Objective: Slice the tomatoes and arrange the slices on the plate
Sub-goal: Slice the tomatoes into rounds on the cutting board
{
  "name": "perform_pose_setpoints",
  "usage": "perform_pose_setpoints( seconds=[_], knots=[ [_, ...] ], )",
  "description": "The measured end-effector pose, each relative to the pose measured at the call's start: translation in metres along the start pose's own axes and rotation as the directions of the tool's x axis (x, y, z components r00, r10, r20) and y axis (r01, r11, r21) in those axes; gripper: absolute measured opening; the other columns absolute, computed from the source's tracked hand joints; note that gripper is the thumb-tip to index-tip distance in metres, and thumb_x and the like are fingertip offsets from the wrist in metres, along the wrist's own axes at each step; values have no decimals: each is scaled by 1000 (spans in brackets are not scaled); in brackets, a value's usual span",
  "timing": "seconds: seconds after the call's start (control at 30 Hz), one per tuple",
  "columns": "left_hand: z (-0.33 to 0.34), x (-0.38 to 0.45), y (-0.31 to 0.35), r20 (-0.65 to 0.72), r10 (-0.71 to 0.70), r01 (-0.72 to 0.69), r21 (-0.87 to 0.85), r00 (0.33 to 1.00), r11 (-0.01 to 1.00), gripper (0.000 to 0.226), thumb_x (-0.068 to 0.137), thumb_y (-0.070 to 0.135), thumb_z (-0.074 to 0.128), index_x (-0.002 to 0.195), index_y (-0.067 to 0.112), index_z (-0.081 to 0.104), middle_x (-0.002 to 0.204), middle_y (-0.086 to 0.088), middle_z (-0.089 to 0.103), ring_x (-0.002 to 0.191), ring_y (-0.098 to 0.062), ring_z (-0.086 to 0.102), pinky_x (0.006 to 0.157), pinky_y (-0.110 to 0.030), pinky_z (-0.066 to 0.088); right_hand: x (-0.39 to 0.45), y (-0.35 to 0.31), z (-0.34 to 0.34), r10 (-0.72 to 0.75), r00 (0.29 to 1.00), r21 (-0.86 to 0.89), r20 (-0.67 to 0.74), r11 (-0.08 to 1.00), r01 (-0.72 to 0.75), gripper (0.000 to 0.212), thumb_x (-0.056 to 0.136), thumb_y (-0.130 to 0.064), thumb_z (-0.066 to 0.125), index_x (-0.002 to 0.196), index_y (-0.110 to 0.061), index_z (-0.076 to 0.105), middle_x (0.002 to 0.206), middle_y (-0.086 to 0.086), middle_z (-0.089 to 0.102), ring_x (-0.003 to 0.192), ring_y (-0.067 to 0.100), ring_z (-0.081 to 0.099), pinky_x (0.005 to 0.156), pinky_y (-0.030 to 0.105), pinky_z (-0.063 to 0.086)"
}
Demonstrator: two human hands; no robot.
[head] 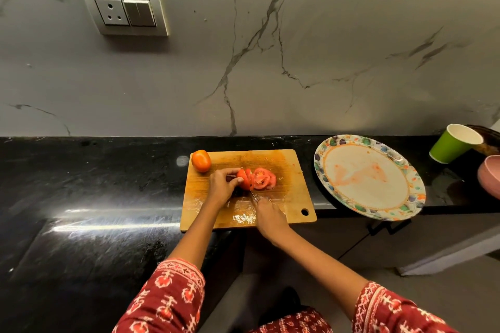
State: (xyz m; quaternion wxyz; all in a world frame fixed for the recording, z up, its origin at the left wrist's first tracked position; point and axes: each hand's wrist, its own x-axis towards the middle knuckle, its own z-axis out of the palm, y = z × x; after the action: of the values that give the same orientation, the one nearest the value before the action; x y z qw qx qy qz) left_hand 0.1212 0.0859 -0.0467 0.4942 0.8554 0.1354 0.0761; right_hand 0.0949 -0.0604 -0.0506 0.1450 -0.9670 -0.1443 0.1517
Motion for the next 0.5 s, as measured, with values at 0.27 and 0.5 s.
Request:
perform_pose_setpoints(
  seconds=[0.27,0.5],
  knots=[
    [8,-5,5,-22,22,-22,9,1000,1000,51,67,19,81,114,4,63,114,-11,65,107,-22,60,90,-29,49,4,-12,-10,53,998,56,13,997,-54,28,96,-3,35,119,2,50,121,20,57,113,34,55,86,37,45],
    [7,-9,6,-42,16,-17,-9,999,1000,45,73,13,76,114,3,62,115,-14,64,110,-25,58,95,-38,49,2,-11,-11,-25,999,-56,-31,998,24,27,97,-1,31,120,3,46,122,19,56,113,33,56,87,36,45]
  ],
)
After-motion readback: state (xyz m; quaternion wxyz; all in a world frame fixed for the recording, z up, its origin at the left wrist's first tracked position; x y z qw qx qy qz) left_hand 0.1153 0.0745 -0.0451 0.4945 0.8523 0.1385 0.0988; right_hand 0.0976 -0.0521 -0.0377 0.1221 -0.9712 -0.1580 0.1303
